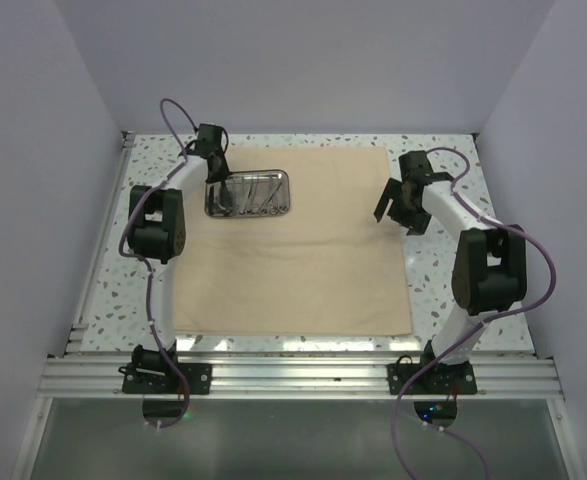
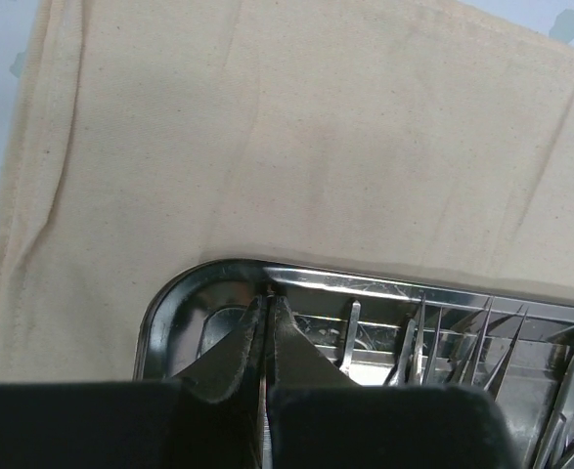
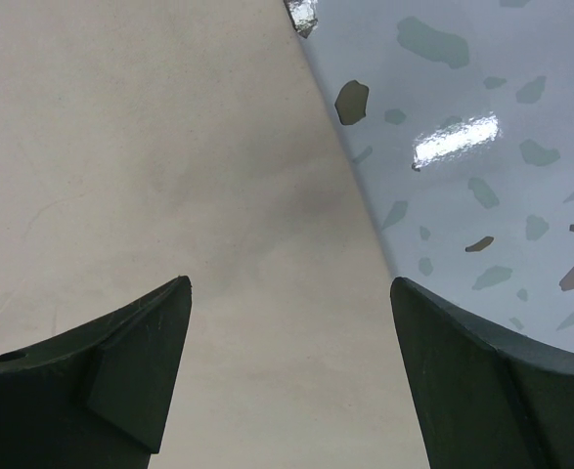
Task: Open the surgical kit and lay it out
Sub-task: Pick up the medical item from the container, then place the medical item in the surgical kit.
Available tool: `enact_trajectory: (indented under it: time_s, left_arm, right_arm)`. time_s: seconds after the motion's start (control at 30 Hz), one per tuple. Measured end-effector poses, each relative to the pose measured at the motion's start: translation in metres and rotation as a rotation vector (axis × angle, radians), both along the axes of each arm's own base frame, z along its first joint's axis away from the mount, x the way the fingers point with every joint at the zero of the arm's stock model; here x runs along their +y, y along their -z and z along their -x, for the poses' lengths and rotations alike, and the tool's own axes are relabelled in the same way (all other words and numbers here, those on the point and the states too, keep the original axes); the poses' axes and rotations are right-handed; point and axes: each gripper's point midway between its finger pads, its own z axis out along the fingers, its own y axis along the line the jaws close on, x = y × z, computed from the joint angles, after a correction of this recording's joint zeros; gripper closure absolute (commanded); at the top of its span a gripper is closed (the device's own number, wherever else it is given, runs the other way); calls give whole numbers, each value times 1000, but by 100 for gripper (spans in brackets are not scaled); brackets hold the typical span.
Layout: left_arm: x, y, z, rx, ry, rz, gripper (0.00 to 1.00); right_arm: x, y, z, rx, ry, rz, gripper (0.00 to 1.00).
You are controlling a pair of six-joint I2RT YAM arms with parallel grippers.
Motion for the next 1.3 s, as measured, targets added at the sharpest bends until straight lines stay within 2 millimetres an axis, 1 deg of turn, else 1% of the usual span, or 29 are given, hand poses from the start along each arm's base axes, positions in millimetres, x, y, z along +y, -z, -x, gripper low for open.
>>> enact_trajectory:
  time_s: [0.27,0.43,0.5,0.57,0.6,0.7,0.73,0.77,0.83,0.93,0.97,1.03,1.1,1.17,1.23,1.27,1.3]
  left_arm:
    - [-16,-8,4,32,64,66,100]
    - [-20,-12,7,39,88,79,100]
    - [-21,-17,11,44,99,76,100]
    - [-22,-28,16,36,109,74,100]
    - [-22,-35,22,32,113,73,100]
    - [-23,-54,56,32,140,57,100]
    - [-24,-63,74,33,151,51,100]
    - [-26,-69,85,33,161,47,100]
    - [-34,-83,111,11,198,38,100]
    - [-45,-90,150,6,243,35,100]
    - [-48,-87,162,10,257,35,100]
    - [-49,-75,187,41,272,31,100]
    - [-45,-59,208,83,271,29,100]
    - [-40,-38,231,142,261,24,100]
    - [-37,-24,249,182,250,23,100]
    - [-35,-16,263,207,239,27,100]
    - [-35,-14,268,215,240,29,100]
  right_arm:
    - [2,-7,-7,-23,-1,-7,13]
    - [2,-9,-9,-30,-2,-8,13]
    - [2,-9,-9,-30,-3,-9,13]
    - [2,-9,-9,-32,-3,-10,13]
    - [3,-9,-10,-34,-4,-11,13]
    - [3,-7,-7,-34,-5,-13,13]
    - [3,-6,-5,-32,-6,-15,13]
    - [3,-5,-3,-28,-6,-15,13]
    - [3,-4,2,-25,-7,-17,13]
    - [3,-4,9,-24,-11,-25,13]
    - [3,-3,11,-22,-12,-27,13]
    - [3,-3,15,-19,-13,-29,13]
    - [3,-3,17,-21,-14,-29,13]
    - [3,-6,18,-27,-15,-30,13]
    - [3,-9,20,-38,-16,-30,13]
    - [3,-10,21,-41,-16,-31,13]
    - [2,-10,22,-43,-17,-30,13]
